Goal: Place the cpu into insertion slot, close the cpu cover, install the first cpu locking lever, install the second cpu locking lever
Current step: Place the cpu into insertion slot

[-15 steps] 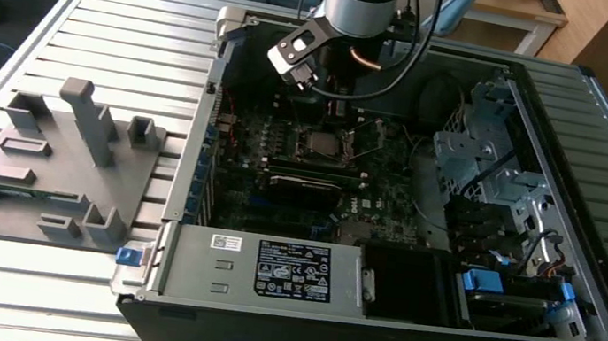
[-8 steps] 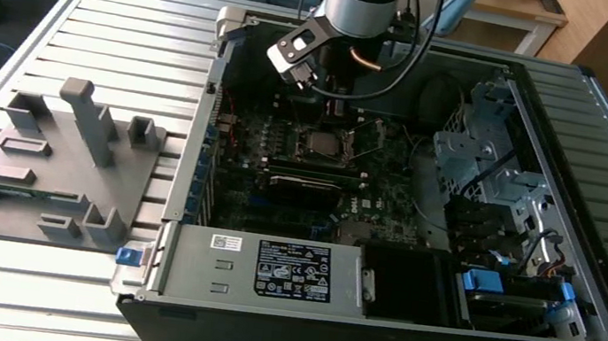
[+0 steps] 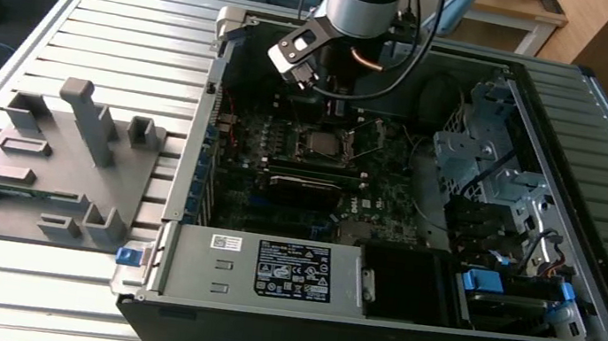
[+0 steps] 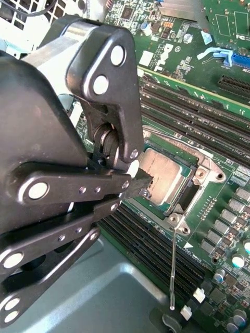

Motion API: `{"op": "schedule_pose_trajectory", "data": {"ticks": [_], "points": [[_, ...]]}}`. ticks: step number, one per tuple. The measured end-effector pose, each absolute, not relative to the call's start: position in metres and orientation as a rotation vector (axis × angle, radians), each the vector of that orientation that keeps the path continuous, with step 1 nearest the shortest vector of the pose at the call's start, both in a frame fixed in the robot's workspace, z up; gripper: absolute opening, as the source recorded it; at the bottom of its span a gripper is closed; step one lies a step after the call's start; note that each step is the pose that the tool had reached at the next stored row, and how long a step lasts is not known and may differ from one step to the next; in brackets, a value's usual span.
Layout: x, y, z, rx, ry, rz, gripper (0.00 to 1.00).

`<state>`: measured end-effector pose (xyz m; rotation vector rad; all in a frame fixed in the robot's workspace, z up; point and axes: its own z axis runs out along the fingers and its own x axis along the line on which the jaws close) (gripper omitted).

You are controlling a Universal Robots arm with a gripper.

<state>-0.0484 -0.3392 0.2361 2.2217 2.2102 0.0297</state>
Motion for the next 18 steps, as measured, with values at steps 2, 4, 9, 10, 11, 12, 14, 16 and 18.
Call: {"op": "schedule_pose_trajectory", "data": {"ticks": [2,4,9,10,11,12,14,16,18], "points": [[-0.0457,-0.3392,0.2360,2.222,2.210,0.030,0.10],[-0.0457,-0.3392,0.2358,2.221,2.211,0.030,0.10],[-0.0456,-0.3391,0.2353,2.217,2.219,0.037,0.10],[-0.0456,-0.3392,0.2354,2.217,2.219,0.037,0.10],[-0.0457,-0.3392,0.2354,2.217,2.219,0.037,0.10],[-0.0457,-0.3392,0.2354,2.217,2.219,0.037,0.10],[-0.0457,-0.3392,0.2355,2.217,2.219,0.037,0.10],[-0.0457,-0.3392,0.2362,2.217,2.219,0.037,0.10],[-0.0457,-0.3392,0.2375,2.217,2.219,0.037,0.10]]}}
